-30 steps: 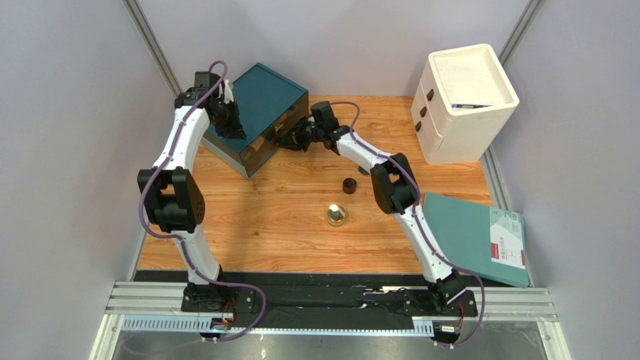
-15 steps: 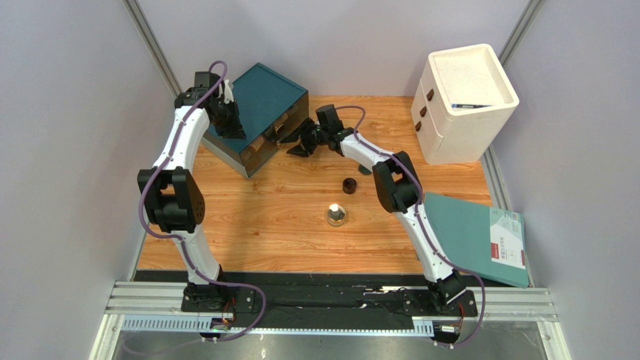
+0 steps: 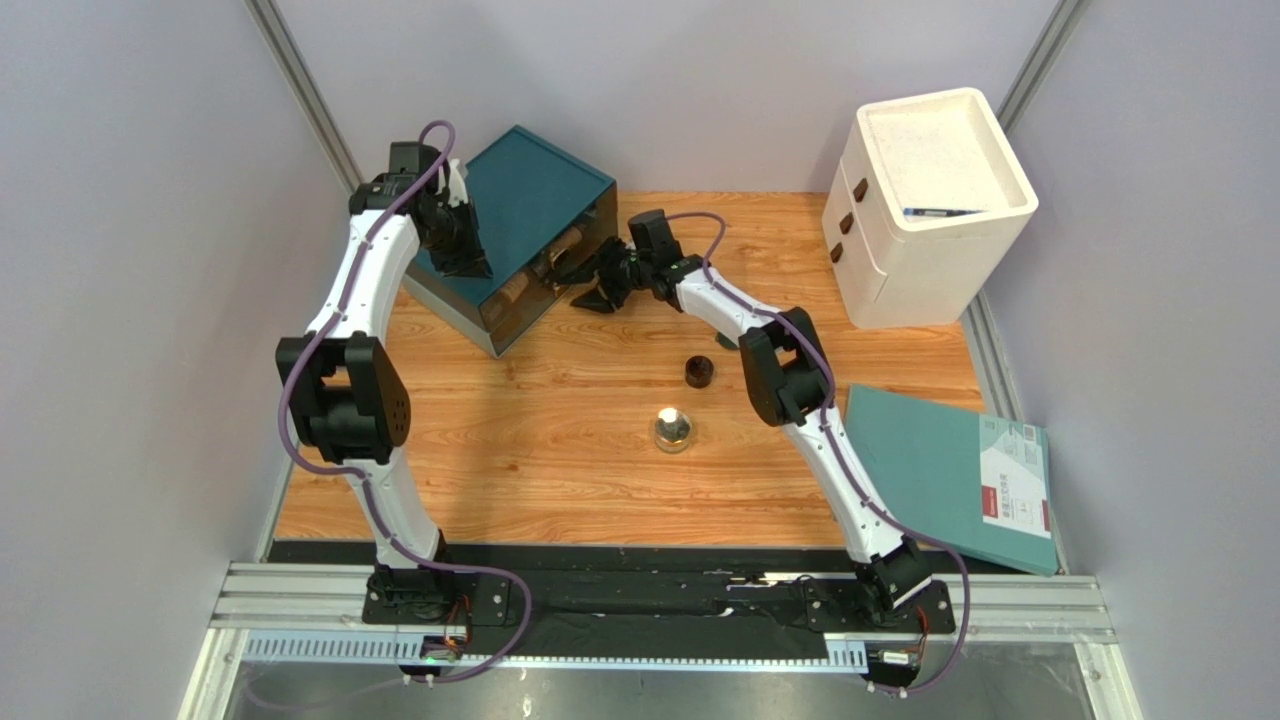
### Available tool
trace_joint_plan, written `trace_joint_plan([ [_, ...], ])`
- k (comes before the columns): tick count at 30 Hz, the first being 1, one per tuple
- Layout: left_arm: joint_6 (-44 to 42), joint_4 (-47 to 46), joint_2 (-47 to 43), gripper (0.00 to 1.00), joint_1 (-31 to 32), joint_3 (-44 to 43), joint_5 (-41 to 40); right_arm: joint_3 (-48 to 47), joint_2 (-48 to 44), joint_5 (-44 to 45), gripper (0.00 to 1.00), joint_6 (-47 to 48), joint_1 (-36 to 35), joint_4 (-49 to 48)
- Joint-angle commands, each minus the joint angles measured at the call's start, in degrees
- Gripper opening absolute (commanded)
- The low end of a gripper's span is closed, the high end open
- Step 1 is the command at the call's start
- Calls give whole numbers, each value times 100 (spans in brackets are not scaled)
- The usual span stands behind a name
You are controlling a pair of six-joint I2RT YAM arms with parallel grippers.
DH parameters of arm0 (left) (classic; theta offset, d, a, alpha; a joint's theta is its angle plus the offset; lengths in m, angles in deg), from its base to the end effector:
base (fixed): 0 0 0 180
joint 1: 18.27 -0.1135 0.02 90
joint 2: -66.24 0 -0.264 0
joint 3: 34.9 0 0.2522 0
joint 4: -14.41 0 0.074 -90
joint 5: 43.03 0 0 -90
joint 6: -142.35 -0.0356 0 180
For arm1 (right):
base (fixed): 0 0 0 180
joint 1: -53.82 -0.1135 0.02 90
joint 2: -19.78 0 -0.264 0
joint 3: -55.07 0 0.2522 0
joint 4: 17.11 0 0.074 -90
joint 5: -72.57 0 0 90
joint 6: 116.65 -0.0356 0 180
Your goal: Organize the makeup
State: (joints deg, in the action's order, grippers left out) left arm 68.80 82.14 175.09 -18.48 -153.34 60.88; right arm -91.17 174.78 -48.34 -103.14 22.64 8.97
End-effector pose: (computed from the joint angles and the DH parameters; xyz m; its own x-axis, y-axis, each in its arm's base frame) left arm 0.4113 -0.0071 0.3132 -0.8495 -0.2780 -0.4484 -0.1222 0.9305 -0.3453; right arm 0.4990 0.3233 0.1269 -0.8968 0.4324 0.0936 0.2872 0.4081 0.8666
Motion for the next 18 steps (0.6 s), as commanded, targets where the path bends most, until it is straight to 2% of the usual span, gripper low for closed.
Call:
trace_joint_plan([
  [1,-238,658,373,0,-85,89,-372,-172,127,59,49,72,15,209],
  [5,-247,693,399,0,-93,27,-380,-356,302,173,48,108,15,306],
  [8,-256,711,417,0,-93,1,-380,-558,364,226,45,257,24,727],
  [13,-212,711,399,0,-85,-17,-337,-472,163,244,40,1011,68,1790],
  [18,-212,702,399,0,-93,-17,-319,46,-189,270,39,1881,182,2695],
])
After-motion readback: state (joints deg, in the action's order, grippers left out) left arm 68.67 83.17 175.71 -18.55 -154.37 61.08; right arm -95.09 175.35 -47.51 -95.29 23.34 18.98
